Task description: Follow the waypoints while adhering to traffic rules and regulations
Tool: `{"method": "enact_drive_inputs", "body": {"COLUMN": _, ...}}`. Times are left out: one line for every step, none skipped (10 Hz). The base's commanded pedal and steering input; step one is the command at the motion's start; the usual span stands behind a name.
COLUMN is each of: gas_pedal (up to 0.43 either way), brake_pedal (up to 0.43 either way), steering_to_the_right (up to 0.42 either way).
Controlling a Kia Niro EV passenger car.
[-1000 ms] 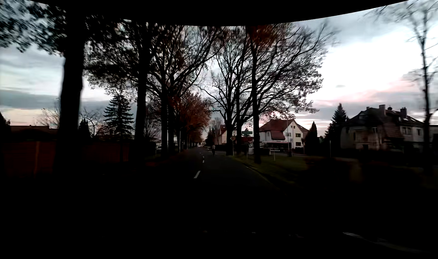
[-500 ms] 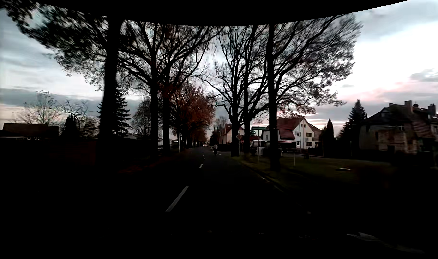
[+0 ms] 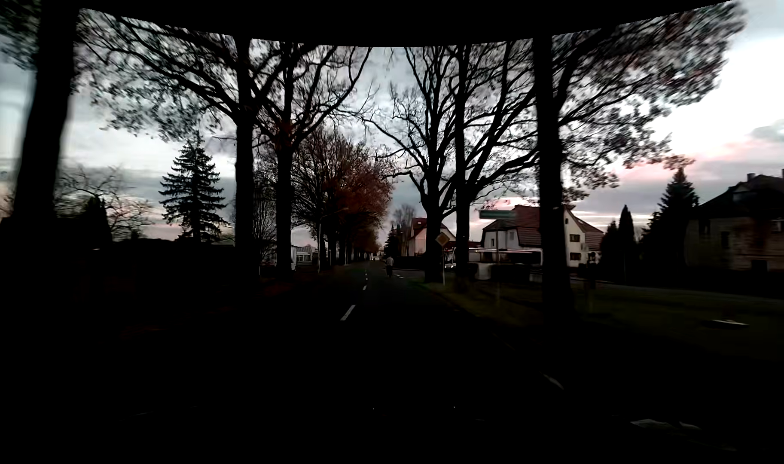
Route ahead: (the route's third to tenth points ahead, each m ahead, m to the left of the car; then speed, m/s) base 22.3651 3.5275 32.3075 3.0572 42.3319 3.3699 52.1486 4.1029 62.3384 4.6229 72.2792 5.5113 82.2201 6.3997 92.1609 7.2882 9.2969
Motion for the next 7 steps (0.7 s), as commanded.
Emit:
{"method": "enact_drive_inputs", "body": {"gas_pedal": 0.0, "brake_pedal": 0.0, "steering_to_the_right": -0.022}}
{"method": "enact_drive_inputs", "body": {"gas_pedal": 0.0, "brake_pedal": 0.0, "steering_to_the_right": -0.022}}
{"method": "enact_drive_inputs", "body": {"gas_pedal": 0.0, "brake_pedal": 0.0, "steering_to_the_right": -0.022}}
{"method": "enact_drive_inputs", "body": {"gas_pedal": 0.0, "brake_pedal": 0.0, "steering_to_the_right": -0.022}}
{"method": "enact_drive_inputs", "body": {"gas_pedal": 0.0, "brake_pedal": 0.0, "steering_to_the_right": -0.022}}
{"method": "enact_drive_inputs", "body": {"gas_pedal": 0.0, "brake_pedal": 0.0, "steering_to_the_right": -0.022}}
{"method": "enact_drive_inputs", "body": {"gas_pedal": 0.0, "brake_pedal": 0.0, "steering_to_the_right": -0.023}}
